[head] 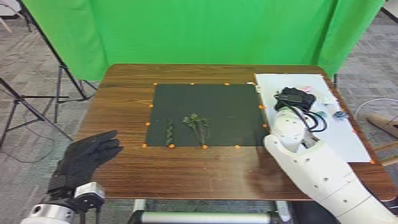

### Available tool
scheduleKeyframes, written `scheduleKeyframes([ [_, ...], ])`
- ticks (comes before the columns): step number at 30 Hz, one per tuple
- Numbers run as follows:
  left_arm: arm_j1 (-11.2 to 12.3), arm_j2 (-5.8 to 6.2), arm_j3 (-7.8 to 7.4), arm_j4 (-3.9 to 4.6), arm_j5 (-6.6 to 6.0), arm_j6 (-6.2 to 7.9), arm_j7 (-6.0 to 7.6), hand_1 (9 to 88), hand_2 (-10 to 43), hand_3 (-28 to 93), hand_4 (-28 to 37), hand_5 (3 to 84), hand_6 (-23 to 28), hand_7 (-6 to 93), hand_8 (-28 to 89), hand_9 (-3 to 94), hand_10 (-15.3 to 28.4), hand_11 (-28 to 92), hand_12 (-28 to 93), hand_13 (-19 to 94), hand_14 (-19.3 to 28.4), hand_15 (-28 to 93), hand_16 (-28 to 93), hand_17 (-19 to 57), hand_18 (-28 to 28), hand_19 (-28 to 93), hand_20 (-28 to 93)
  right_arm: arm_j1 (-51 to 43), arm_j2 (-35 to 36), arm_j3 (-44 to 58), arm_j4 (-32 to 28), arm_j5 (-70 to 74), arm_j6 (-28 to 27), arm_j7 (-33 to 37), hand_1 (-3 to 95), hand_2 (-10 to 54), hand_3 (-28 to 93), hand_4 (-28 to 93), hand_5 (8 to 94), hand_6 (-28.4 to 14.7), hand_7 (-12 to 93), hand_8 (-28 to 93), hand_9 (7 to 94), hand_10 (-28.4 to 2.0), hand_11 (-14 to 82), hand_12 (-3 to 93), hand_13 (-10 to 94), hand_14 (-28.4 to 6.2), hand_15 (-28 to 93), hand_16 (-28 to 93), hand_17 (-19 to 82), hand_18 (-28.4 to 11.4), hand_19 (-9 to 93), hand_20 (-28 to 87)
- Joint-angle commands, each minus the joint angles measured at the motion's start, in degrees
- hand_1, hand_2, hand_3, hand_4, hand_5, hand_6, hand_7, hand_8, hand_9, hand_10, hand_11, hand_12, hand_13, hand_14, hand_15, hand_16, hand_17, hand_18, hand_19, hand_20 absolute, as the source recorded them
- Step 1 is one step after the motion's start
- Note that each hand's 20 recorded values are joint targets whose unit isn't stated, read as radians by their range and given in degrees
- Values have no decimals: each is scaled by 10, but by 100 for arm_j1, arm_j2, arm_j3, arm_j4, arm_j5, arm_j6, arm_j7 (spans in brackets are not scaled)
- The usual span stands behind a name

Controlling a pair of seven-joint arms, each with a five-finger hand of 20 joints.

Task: Arrange flowers

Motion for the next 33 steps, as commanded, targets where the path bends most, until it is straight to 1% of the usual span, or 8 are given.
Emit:
scheduleKeyframes([
  [1,76,61,21,8,-54,5,43,283,76,793,-122,487,157,130,-77,410,238,388,101,312,284,647,-142,-78,226,591,255,-230,-46,-15,76,128,146,-66,539,-87,733,-282,846,-42,244,86,807,-131,417,361,718,-125,734,256,246,-284,865,83],
  [5,104,6,18,0,-20,-10,28,283,76,793,-123,488,157,130,-77,411,239,388,102,311,284,647,-142,-78,226,591,256,-220,56,-66,12,92,445,-82,536,-87,746,-282,846,-41,249,114,814,-133,424,369,723,-125,741,265,248,-284,867,97],
  [7,175,124,27,-18,-125,88,144,283,76,793,-123,488,157,130,-77,410,239,388,102,311,284,647,-142,-78,226,591,256,-205,96,-50,-50,56,526,-128,534,-88,753,-282,847,-37,252,123,818,-132,429,368,729,-122,745,267,252,-284,871,102],
  [12,231,36,-14,-44,-73,80,88,283,76,792,-123,489,158,128,-76,412,240,388,102,312,284,647,-142,-77,226,592,256,-102,304,-107,-349,140,782,-169,527,-92,769,-283,851,-35,253,133,823,-128,437,368,736,-120,748,272,257,-284,874,112],
  [22,307,45,-31,-113,-95,213,104,284,76,793,-124,491,159,130,-76,412,241,388,103,313,284,648,-142,-77,226,592,256,77,560,-206,-788,121,965,-314,525,-95,779,-282,858,-37,246,150,828,-128,440,371,737,-123,757,277,260,-284,877,125],
  [23,333,118,-12,-120,-145,274,171,284,76,793,-124,491,160,129,-76,412,241,388,104,313,284,648,-142,-77,226,592,256,36,590,-201,-881,142,960,-323,526,-95,779,-282,859,-38,244,150,828,-129,441,371,737,-124,758,277,260,-284,877,126],
  [28,442,28,-136,-177,-75,254,69,285,75,792,-125,492,160,129,-76,412,242,388,104,312,284,649,-142,-77,226,592,256,-393,670,-74,-1529,200,885,-473,526,-95,781,-280,863,-39,239,155,830,-128,442,371,740,-125,760,278,261,-284,878,131],
  [33,519,127,-164,-195,-137,322,171,286,75,792,-124,492,161,128,-76,412,242,388,105,312,284,650,-142,-77,226,594,256,-838,777,-70,-2165,221,862,-630,527,-95,780,-276,868,-42,231,161,832,-130,441,373,741,-130,763,280,261,-284,878,135],
])
